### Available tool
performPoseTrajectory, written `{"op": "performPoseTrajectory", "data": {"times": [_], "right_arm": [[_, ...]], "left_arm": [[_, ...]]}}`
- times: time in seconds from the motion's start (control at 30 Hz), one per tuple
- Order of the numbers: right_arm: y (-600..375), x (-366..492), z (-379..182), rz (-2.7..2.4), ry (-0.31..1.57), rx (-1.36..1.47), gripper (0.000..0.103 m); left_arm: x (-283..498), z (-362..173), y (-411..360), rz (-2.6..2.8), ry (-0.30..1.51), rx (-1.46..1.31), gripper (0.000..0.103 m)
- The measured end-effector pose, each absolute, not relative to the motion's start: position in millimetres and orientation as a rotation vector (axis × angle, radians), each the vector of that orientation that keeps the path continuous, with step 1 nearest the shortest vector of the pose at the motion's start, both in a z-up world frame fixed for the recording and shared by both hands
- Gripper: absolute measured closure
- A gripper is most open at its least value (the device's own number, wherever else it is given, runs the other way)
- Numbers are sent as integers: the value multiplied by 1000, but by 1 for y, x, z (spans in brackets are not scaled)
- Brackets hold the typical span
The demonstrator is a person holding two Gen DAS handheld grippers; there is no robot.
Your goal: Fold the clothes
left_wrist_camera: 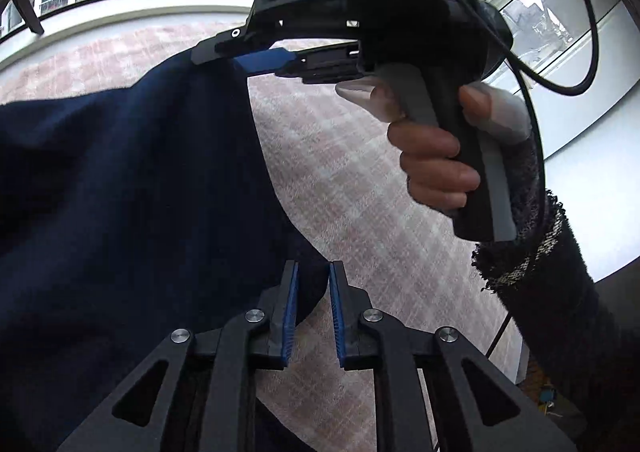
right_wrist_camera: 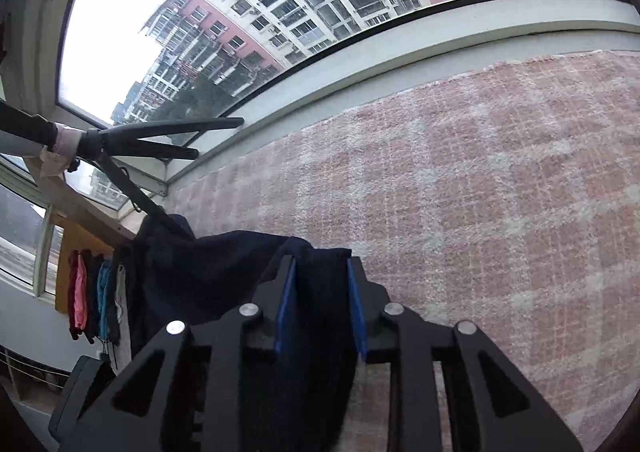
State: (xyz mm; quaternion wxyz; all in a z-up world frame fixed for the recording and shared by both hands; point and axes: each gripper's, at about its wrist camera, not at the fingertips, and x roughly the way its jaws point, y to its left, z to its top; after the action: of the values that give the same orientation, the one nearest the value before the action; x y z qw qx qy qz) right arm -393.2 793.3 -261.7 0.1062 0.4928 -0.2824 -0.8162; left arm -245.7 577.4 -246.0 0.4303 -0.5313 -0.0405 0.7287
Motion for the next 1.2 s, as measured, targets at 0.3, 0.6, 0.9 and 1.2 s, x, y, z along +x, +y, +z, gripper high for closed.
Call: {"op": "performPoseTrajectory", "data": {"times": [0.3, 0.6, 0.9, 1.2], "right_arm": [[800, -386, -270, -2450, -791, 1439, 65], [787, -378, -272, -2469, -754, 1448, 100], [726, -353, -178, -2559, -721, 1108, 100], [618, -340, -148, -2491, -382, 1084, 63]], "left_arm": [[-218, -225, 596, 1993, 241, -1140, 73], [-227, -249, 619, 2070, 273, -1191, 97], [-218, -207, 494, 2272, -466, -1132, 97], [-190, -247, 394, 2407, -854, -1376, 81]]}}
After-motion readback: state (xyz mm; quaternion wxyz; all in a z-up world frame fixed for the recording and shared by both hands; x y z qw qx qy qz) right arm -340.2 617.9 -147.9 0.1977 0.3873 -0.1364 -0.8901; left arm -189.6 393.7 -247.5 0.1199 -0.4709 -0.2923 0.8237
